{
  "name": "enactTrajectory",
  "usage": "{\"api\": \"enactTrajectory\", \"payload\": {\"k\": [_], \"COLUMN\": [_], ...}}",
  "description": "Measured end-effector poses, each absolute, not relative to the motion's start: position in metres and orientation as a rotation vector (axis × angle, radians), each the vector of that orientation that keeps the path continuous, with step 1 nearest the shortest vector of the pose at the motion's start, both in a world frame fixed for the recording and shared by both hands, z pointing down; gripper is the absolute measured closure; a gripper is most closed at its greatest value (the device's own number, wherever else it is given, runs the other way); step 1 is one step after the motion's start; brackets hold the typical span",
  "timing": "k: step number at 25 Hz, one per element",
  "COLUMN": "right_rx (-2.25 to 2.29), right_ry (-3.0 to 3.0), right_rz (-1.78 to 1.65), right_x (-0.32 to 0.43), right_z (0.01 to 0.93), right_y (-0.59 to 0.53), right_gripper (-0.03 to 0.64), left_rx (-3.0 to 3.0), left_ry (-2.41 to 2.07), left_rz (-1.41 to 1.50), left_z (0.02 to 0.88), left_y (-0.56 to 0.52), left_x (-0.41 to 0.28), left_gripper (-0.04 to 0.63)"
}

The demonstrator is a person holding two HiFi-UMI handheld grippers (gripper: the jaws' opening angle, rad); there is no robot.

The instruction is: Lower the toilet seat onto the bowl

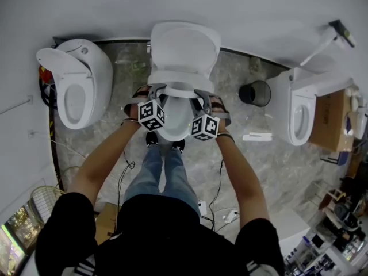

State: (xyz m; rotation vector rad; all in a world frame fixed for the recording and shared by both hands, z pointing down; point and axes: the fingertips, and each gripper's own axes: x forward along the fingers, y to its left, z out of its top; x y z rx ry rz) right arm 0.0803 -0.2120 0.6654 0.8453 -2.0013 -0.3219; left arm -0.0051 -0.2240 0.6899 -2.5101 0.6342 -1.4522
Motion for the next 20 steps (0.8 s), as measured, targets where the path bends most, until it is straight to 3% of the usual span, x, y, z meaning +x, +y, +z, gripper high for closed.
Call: {"api": "enactTrajectory", "payload": {"k": [20], "right_rx": [0.611], "right_ry": [-1.954], "right_rz": [-0.344], "right_x": [0.066], "right_z": [0.725], "right_y": [-0.105], "right_gripper": [0.48], "left_rx": [-2.325], "left_ry": [0.375], "left_rz": [-1.578], "left_z": [0.749], "left_y": [-0.116], "left_x": [-0.017], "left_gripper": [0.468]}}
